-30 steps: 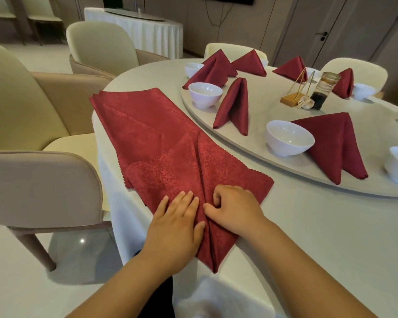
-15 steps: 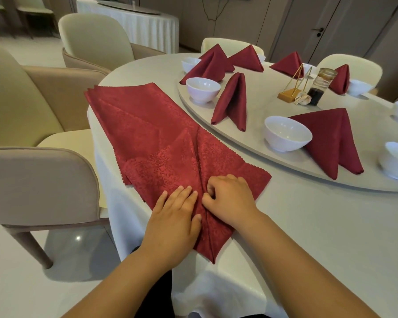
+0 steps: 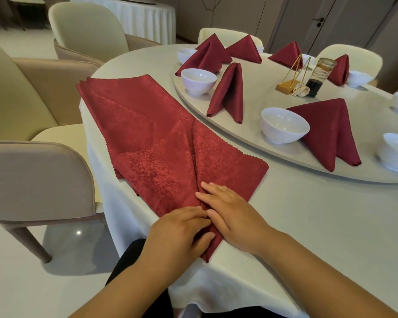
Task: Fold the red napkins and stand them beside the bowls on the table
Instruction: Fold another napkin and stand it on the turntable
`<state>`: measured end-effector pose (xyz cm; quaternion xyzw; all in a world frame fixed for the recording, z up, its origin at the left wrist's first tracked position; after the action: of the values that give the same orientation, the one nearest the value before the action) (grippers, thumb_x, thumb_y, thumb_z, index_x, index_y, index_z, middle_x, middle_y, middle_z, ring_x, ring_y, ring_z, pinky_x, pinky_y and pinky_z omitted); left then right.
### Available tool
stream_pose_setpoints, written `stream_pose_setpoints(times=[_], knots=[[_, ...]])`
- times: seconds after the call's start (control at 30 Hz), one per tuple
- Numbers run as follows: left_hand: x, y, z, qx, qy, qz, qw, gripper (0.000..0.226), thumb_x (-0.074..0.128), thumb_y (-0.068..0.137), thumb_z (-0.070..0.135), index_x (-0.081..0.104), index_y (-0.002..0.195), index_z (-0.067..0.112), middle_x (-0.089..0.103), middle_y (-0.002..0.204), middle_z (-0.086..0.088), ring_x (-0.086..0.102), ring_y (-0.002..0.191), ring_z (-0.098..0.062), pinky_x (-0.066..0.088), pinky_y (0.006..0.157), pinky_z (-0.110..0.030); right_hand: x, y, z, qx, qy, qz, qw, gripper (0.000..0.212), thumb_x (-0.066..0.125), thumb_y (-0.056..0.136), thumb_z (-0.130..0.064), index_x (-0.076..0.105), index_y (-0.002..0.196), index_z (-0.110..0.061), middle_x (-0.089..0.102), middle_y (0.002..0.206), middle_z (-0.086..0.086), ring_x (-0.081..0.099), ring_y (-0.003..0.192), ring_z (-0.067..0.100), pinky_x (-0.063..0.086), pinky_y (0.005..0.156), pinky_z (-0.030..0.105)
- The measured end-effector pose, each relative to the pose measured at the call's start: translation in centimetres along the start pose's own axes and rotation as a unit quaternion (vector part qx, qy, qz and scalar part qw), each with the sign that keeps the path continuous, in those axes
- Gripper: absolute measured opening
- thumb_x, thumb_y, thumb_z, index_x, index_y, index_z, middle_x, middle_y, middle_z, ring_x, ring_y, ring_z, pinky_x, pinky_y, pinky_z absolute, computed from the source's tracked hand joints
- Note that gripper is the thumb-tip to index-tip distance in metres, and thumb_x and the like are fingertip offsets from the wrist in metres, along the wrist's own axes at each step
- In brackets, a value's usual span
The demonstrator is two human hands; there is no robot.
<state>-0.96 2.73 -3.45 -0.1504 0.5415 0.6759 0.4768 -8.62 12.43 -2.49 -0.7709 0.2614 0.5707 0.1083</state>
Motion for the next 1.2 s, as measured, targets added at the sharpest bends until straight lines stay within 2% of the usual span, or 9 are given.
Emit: stream_pose_setpoints(times=[0.13, 0.3, 0.47, 0.57, 0.63, 0.77, 0.9, 1.07, 1.2], knots=[[0.2, 0.0, -0.1, -0.017, -0.011, -0.006, 1.000, 0.034, 0.049, 0.070, 0.040, 0.076, 0.073, 0.019, 0.072, 0.082, 0.009, 0.066, 0.080, -0.006, 0.045, 0.073, -0.017, -0.4, 0.8, 1.5, 0.013, -0.031, -0.030, 0.999, 0.086, -0.003, 0.074, -0.061, 0.022, 0.144, -0.018, 0.021, 0.152, -0.001, 0.007, 0.132, -0.001, -0.007, 0.107, 0.016], [0.4, 0.0, -0.2, -0.025, -0.030, -0.018, 0.999, 0.033, 0.050, 0.070, 0.041, 0.076, 0.072, 0.021, 0.072, 0.082, 0.011, 0.067, 0.080, -0.004, 0.047, 0.070, -0.014, -2.6, 2.5, 7.5, 0.113, -0.099, -0.040, 0.988, 0.073, 0.004, 0.085, -0.056, 0.024, 0.144, -0.019, 0.016, 0.154, 0.002, 0.013, 0.141, 0.014, 0.000, 0.109, 0.019], [0.3, -0.1, -0.3, -0.027, -0.026, -0.015, 0.999, 0.033, 0.050, 0.070, 0.042, 0.075, 0.076, 0.022, 0.071, 0.084, 0.011, 0.065, 0.084, -0.002, 0.048, 0.071, -0.015, -4.3, 3.4, 9.3, 0.234, -0.100, 0.130, 0.958, 0.043, 0.042, 0.094, -0.013, 0.040, 0.136, -0.007, 0.036, 0.145, 0.011, 0.031, 0.133, 0.026, 0.015, 0.111, 0.031], [0.1, -0.3, -0.2, -0.021, -0.029, 0.005, 0.999, 0.030, 0.051, 0.071, 0.041, 0.067, 0.091, 0.026, 0.071, 0.087, 0.009, 0.057, 0.092, -0.005, 0.044, 0.077, -0.017, -3.7, 3.8, 5.2, 0.126, -0.053, 0.226, 0.964, 0.038, 0.046, 0.082, -0.008, 0.059, 0.118, -0.001, 0.054, 0.128, 0.020, 0.050, 0.119, 0.037, 0.025, 0.105, 0.039], [0.0, -0.3, -0.2, -0.041, -0.055, 0.020, 0.997, 0.030, 0.053, 0.069, 0.041, 0.052, 0.095, 0.025, 0.063, 0.097, 0.012, 0.054, 0.090, -0.004, 0.043, 0.074, -0.015, -2.6, 3.9, 2.4, 0.002, -0.048, 0.177, 0.983, 0.045, 0.038, 0.081, -0.020, 0.062, 0.115, -0.004, 0.057, 0.126, 0.017, 0.052, 0.117, 0.033, 0.023, 0.102, 0.044], [0.0, -0.5, -0.3, -0.057, -0.100, 0.049, 0.992, 0.041, 0.056, 0.069, 0.038, 0.043, 0.102, 0.018, 0.044, 0.111, 0.010, 0.050, 0.093, -0.002, 0.045, 0.073, -0.013, 0.1, 3.5, 0.7, -0.030, 0.028, 0.002, 0.999, 0.072, 0.012, 0.079, -0.047, 0.045, 0.135, -0.016, 0.031, 0.148, 0.001, 0.019, 0.138, 0.011, 0.000, 0.108, 0.019], [0.0, -0.5, -0.6, -0.057, -0.066, 0.042, 0.995, 0.056, 0.055, 0.070, 0.040, 0.043, 0.118, 0.012, 0.051, 0.121, 0.001, 0.045, 0.112, -0.007, 0.033, 0.098, -0.014, 0.6, 3.6, 1.0, -0.009, 0.024, 0.000, 1.000, 0.075, 0.010, 0.078, -0.050, 0.047, 0.133, -0.016, 0.033, 0.147, 0.000, 0.022, 0.139, 0.016, -0.002, 0.107, 0.016], [-0.8, 0.2, -4.0, -0.058, 0.089, -0.035, 0.994, 0.053, 0.041, 0.081, 0.051, 0.067, 0.107, 0.013, 0.067, 0.111, -0.008, 0.047, 0.110, -0.013, 0.028, 0.096, -0.031, 0.6, 3.6, 0.8, -0.014, 0.003, 0.000, 1.000, 0.075, 0.008, 0.078, -0.049, 0.045, 0.135, -0.017, 0.031, 0.148, -0.001, 0.022, 0.140, 0.015, -0.005, 0.106, 0.015], [-2.8, 1.8, -8.7, -0.105, 0.163, -0.110, 0.975, 0.079, 0.016, 0.087, 0.065, 0.062, 0.118, 0.009, 0.059, 0.125, -0.011, 0.055, 0.117, -0.024, 0.031, 0.102, -0.036, 0.7, 3.5, 0.9, -0.011, 0.000, -0.012, 1.000, 0.079, 0.003, 0.075, -0.052, 0.041, 0.137, -0.021, 0.027, 0.150, -0.005, 0.016, 0.141, 0.012, -0.010, 0.103, 0.010]])
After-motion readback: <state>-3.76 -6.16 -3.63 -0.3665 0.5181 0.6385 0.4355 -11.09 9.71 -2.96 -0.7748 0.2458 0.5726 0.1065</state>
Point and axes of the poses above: each hand's wrist, its own y-axis towards the middle knuckle, its own x-axis out of the palm, z = x × y, the point moved 4 cm from there along y, towards the middle knuckle
